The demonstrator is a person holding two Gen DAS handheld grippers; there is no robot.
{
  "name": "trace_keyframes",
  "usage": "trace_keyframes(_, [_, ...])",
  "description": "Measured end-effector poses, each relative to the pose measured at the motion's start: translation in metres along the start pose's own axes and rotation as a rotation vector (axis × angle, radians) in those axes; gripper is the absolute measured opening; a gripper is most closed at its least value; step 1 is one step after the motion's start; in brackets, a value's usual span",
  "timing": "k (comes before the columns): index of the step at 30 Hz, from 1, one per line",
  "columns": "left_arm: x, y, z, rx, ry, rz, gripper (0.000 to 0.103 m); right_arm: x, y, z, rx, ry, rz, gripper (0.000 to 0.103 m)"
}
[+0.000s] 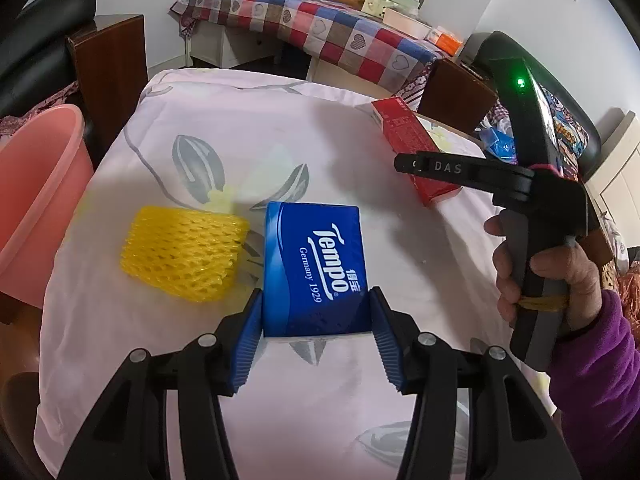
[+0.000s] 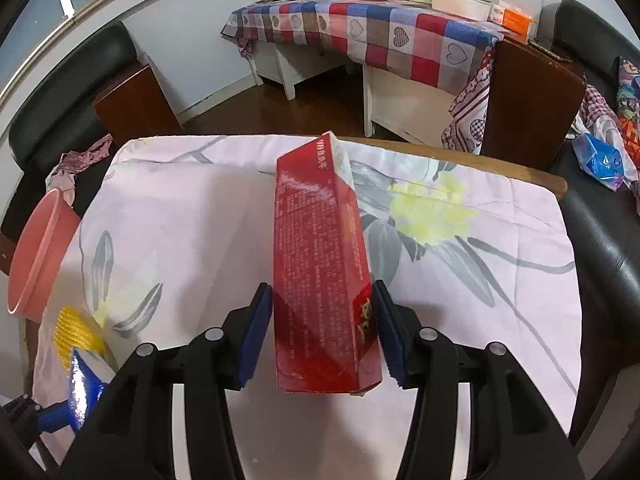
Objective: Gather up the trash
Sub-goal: 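Grasp the red box with the right tool while the left tool holds the tissue pack, then carry the tissue pack and red box over the pink bin with both tools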
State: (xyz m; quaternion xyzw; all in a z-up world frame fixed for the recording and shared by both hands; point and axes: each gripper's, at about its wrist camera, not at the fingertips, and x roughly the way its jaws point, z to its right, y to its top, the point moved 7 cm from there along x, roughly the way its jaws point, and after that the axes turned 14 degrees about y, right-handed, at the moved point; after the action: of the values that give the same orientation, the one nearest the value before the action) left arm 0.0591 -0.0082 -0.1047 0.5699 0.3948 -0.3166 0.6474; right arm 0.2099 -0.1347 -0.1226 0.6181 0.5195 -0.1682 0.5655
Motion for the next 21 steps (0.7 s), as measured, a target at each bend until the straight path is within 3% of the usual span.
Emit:
trace_keyframes(8, [-0.003, 0.001, -0.005, -0.015, 0.000, 0.011, 0.052, -0.001, -0.005, -0.004, 0.004, 0.015, 0.007, 0.046])
trace_keyframes(21, [-0.018, 0.006, -0.017, -0.030, -0.012, 0.061, 0.052, -0.040, -0.015, -0.039, 0.009, 0.087, 0.091, 0.046])
